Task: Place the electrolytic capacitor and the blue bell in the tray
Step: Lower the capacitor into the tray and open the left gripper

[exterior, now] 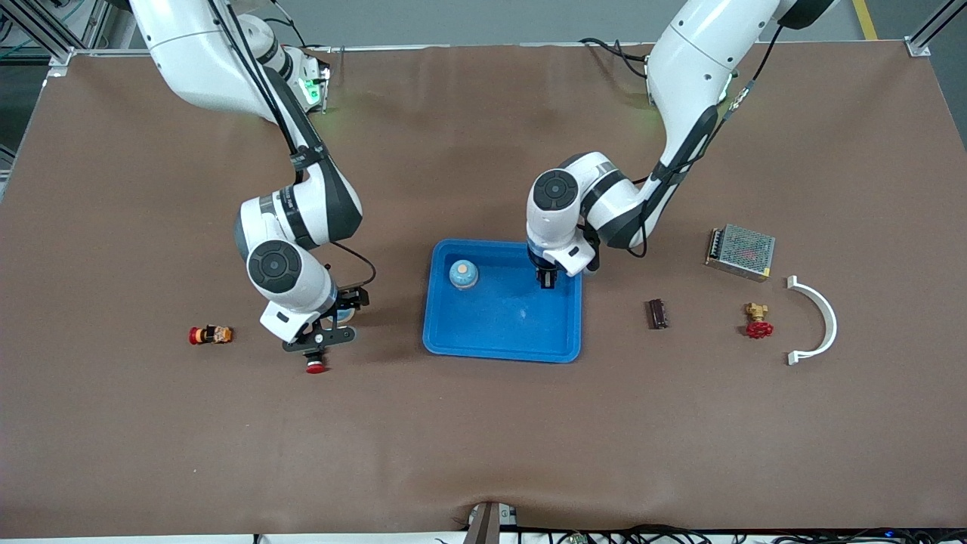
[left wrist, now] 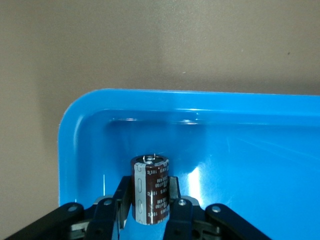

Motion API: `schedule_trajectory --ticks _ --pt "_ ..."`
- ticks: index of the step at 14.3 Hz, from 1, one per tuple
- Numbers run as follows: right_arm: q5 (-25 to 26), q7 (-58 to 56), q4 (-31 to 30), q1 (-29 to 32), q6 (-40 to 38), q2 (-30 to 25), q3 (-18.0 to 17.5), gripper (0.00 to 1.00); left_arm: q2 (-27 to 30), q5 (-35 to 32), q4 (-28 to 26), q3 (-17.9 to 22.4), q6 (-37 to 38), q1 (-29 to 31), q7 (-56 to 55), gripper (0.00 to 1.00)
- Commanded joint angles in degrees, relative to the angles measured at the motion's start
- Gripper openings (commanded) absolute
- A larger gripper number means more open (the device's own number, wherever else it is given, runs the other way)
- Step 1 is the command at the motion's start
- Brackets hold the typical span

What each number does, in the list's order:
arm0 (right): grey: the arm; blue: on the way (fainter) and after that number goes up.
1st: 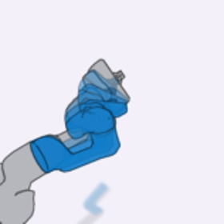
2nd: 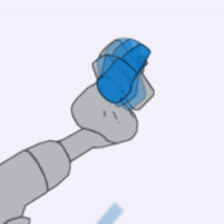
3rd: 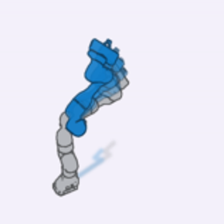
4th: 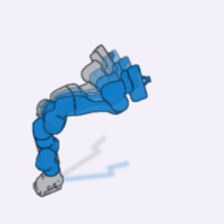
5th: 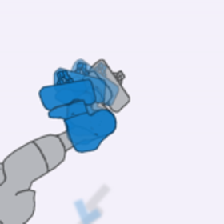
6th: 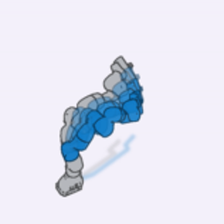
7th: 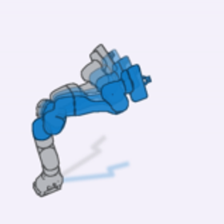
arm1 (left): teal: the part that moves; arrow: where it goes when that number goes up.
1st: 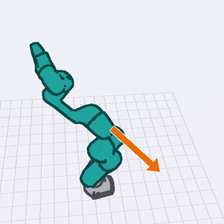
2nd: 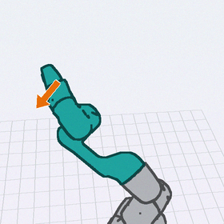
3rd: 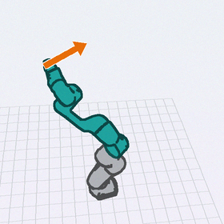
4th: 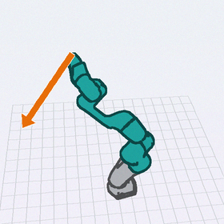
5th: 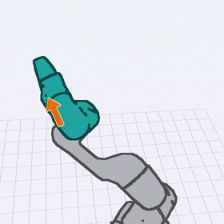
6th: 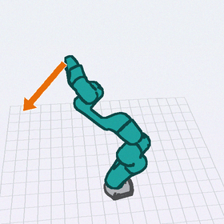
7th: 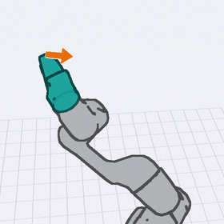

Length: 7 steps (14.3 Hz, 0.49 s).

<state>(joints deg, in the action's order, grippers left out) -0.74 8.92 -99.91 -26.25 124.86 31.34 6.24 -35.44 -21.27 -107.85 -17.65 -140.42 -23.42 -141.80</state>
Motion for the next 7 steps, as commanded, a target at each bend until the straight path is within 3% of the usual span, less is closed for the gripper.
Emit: schedule_trajectory --ticks 1,2,4,5,6,7 --pt "1.62 -1.71 -5.38 1.55 4.5 -2.42 -0.88 1.0 -0.51 -3.42 0.88 0.43 -0.91 -0.49 -2.25 0.05" --pt "1.62 -2.06 -6.08 1.81 5.38 -2.42 -0.88 1.0 -0.51 -3.51 0.97 0.43 -0.91 -0.58 -2.25 0.28" --pt "1.62 -2.51 -7.4 2.34 7.49 -2.16 -0.88 1.0 -0.42 -3.43 1.41 0.43 -0.91 -0.49 -2.34 0.35" --pt "1.62 -3.29 -8.54 2.87 9.15 -2.07 -0.97 1.0 -0.51 -3.43 1.76 0.43 -0.91 -0.4 -2.34 0.56" --pt "1.62 -3.91 -9.68 3.39 11.08 -2.07 -0.97 1.0 -0.51 -3.43 1.94 0.43 -0.91 -0.49 -2.34 0.96" --pt "1.62 -4.26 -10.3 3.57 12.15 -1.89 -0.97 1.0 -0.51 -3.43 1.94 0.43 -0.91 -0.4 -2.34 1.0"
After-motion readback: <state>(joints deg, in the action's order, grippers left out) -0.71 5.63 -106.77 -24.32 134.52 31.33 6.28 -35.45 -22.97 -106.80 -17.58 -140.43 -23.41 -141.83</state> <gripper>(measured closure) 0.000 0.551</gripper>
